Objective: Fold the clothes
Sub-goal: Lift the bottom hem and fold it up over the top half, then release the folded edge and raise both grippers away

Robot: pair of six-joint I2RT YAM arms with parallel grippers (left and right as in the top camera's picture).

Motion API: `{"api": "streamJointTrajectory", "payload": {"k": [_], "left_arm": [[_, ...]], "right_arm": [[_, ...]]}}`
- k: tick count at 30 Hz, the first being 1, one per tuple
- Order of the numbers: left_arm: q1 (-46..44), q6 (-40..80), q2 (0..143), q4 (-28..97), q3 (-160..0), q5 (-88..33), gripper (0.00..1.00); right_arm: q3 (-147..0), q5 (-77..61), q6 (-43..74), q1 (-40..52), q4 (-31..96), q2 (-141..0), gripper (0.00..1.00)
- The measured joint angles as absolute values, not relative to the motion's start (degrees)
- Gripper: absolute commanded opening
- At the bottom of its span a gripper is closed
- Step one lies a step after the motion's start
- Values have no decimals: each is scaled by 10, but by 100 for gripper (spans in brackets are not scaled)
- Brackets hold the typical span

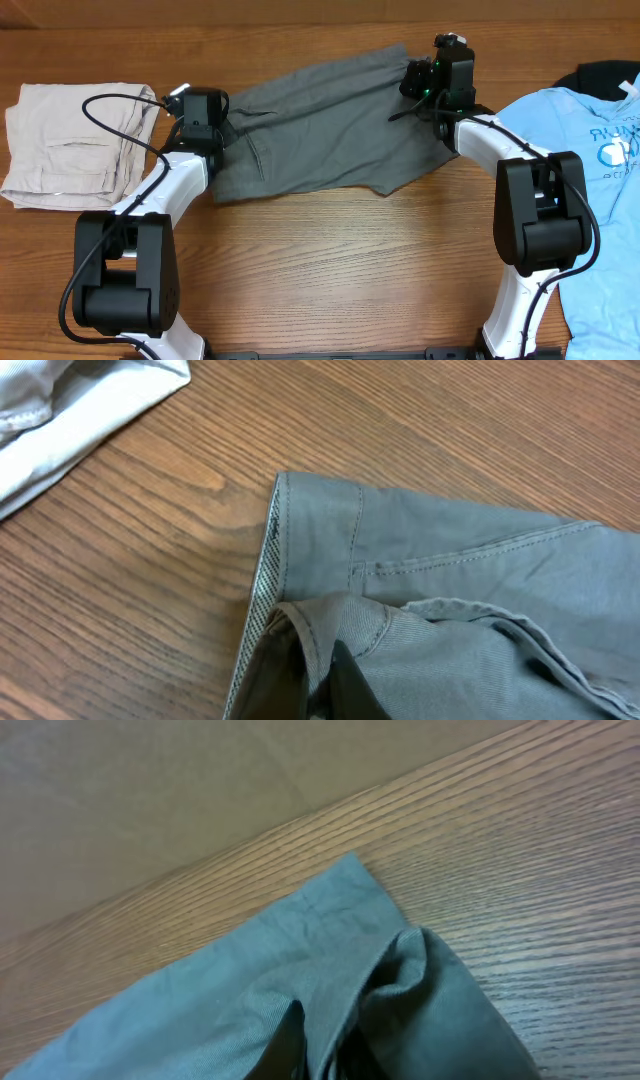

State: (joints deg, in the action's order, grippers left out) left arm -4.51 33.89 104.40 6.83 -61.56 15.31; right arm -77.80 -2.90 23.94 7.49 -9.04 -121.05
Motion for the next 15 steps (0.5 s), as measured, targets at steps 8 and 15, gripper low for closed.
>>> {"api": "streamJointTrajectory", "payload": {"k": [8, 15], "left_arm": [[-45, 326, 1044, 46, -616, 157, 14], [-45, 274, 1044, -12, -620, 162, 87]], "right_arm": [[-778, -25, 239, 76, -100, -1211, 4], [-778, -13, 238, 75, -134, -1222, 57]]}}
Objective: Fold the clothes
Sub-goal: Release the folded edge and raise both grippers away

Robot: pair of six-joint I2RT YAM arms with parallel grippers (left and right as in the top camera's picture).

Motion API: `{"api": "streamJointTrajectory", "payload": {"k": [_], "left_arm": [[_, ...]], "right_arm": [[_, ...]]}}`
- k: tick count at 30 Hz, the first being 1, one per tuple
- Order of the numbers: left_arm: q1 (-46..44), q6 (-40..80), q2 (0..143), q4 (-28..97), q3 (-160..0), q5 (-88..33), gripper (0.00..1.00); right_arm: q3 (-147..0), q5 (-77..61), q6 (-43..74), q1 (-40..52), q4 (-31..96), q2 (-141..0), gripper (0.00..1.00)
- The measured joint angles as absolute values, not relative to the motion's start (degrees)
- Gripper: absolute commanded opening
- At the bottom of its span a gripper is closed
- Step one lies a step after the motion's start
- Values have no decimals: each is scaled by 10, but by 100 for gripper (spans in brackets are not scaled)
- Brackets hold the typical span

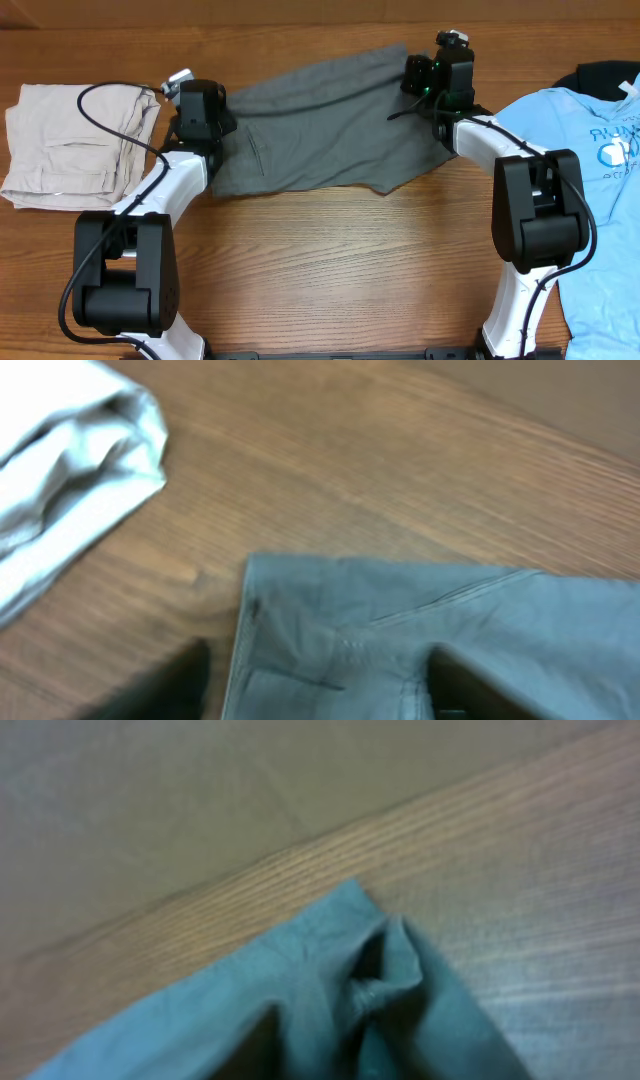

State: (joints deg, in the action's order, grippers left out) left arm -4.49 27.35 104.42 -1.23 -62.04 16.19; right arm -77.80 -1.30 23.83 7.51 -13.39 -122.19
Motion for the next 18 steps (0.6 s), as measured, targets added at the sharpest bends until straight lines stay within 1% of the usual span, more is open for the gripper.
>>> {"api": "streamJointTrajectory", "payload": {"k": [1, 2, 4, 6, 7, 8, 9, 10, 11, 12, 14, 15, 18], "left_arm": [[-45, 255, 1044, -7, -628, 156, 92], [-45, 240, 1044, 9, -636, 150, 94], [-45, 211, 1044, 67, -669, 138, 95], [-45, 192, 1044, 144, -718, 124, 91], [-45, 187, 1044, 178, -742, 117, 82], [-45, 178, 1044, 221, -778, 99, 71], [-45, 177, 1044, 226, -787, 95, 54], [-45, 174, 1044, 263, -813, 76, 35], [-45, 172, 1044, 295, -835, 55, 23], [-45, 170, 1042, 318, -850, 37, 15], [-45, 169, 1038, 352, -867, 3, 7], [-47, 171, 1036, 364, -868, -8, 6], [-49, 176, 1036, 392, -867, -30, 5]], "right_arm": [[-778, -11, 237, 75, -144, -1224, 68], [-778, -10, 235, 75, -150, -1225, 72], [-778, -9, 235, 73, -163, -1224, 75], [-779, -13, 237, 71, -161, -1221, 82], [-779, -18, 236, 70, -151, -1217, 84], [-779, -29, 237, 68, -129, -1208, 91], [-779, -38, 237, 67, -105, -1198, 95], [-779, -43, 236, 66, -78, -1186, 97], [-779, -52, 236, 64, -40, -1167, 92], [-779, -55, 237, 63, 4, -1146, 76], [-780, -62, 237, 61, 77, -1104, 20], [-781, -64, 237, 60, 107, -1085, 4], [-786, -70, 227, 56, 180, -1050, 4]]}}
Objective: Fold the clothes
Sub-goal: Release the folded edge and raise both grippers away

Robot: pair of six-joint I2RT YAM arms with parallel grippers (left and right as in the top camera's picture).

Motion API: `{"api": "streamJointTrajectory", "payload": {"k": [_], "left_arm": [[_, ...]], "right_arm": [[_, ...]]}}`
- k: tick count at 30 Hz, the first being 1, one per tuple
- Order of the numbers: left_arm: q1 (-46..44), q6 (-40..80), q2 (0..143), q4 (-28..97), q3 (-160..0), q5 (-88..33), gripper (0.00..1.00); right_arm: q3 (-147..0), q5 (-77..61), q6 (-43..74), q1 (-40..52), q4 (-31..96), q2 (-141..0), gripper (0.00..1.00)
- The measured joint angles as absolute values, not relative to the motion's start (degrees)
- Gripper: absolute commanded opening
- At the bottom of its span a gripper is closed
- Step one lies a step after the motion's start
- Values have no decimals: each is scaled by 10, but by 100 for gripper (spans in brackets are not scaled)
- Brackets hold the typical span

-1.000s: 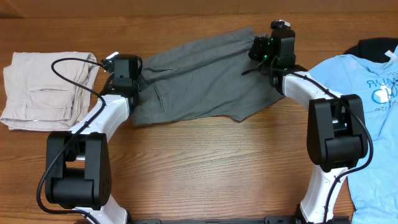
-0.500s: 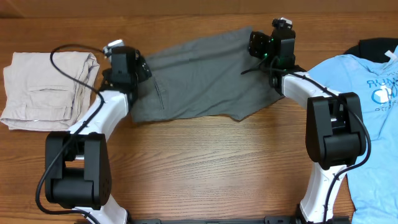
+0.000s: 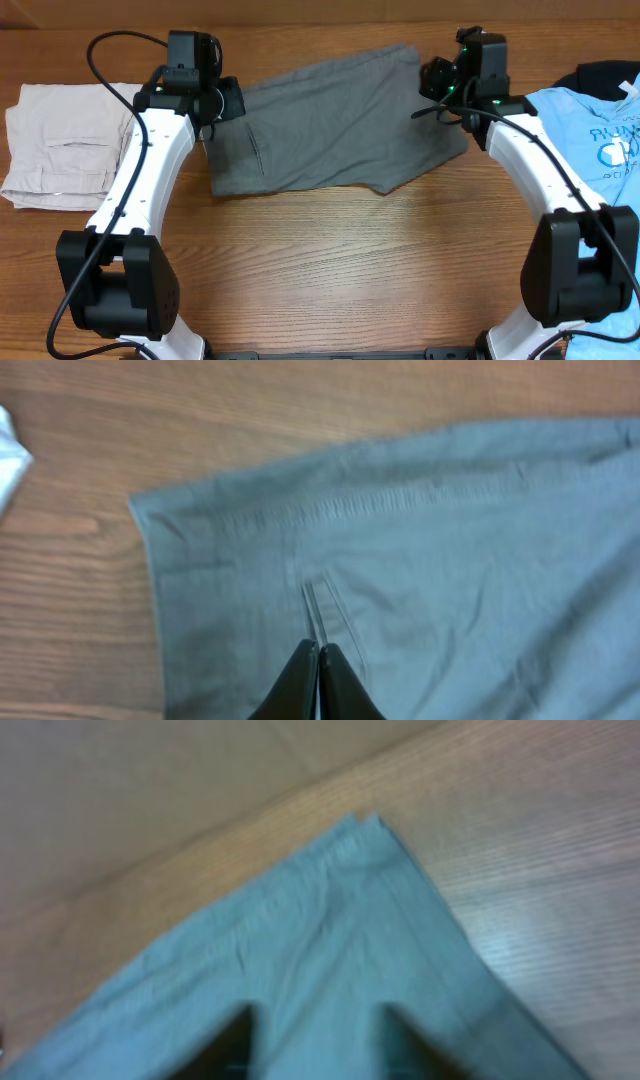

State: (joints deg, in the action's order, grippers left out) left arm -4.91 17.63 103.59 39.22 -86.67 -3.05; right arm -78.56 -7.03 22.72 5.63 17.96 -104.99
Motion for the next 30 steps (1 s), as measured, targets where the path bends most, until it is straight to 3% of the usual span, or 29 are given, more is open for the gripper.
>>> {"api": "streamJointTrajectory", "payload": {"k": [18, 30], "left_arm": [[-83, 178, 1201, 409, -848, -86, 4], [-85, 178, 1212, 436, -852, -99, 7]], "right_arm": [[-776, -36, 179, 52, 249, -1165, 4], [-785, -28, 255, 39, 430, -1173, 4]]}}
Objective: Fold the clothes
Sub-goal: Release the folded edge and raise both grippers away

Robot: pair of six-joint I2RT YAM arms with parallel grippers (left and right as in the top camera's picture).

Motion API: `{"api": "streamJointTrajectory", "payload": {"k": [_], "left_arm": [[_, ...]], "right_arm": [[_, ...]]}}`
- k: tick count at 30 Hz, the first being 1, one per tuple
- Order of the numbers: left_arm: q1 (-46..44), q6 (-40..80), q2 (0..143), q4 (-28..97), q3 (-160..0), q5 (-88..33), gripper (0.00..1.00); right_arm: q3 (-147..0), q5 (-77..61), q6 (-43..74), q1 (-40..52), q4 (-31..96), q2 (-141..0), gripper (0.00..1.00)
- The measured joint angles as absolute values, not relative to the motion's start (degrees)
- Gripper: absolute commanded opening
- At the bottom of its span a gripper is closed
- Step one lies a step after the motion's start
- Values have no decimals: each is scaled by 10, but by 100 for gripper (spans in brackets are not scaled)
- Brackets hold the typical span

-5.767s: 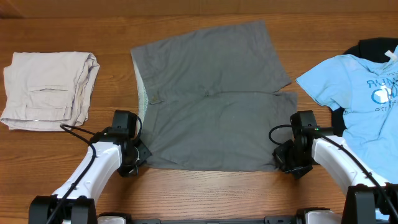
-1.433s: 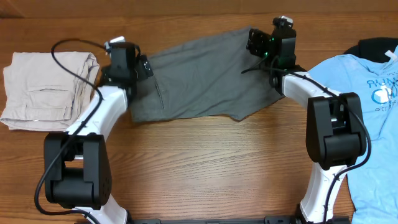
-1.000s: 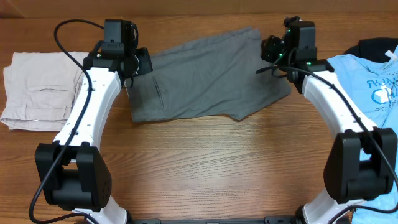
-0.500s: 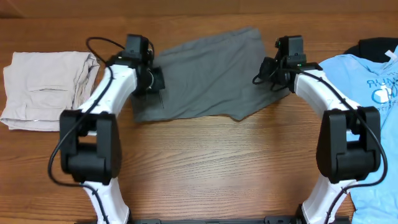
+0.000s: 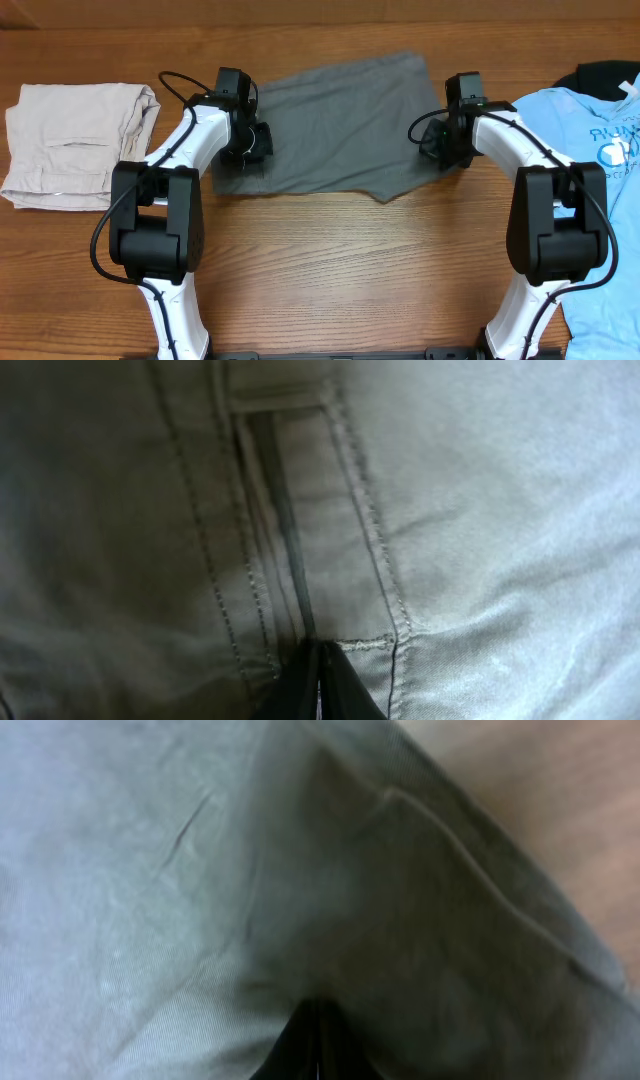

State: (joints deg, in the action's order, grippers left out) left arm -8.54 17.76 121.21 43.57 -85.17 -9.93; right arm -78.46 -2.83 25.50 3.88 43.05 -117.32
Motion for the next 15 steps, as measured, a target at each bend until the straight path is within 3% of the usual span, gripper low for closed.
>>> {"api": "streamJointTrajectory", "payload": {"k": [10, 15], "left_arm": [[-86, 177, 1212, 458, -852, -114, 6], [-86, 175, 1212, 461, -852, -118, 4]], "right_arm": [[-787, -35, 296, 34, 629, -1169, 4], [-777, -30, 300, 45, 664, -1169, 4]]}}
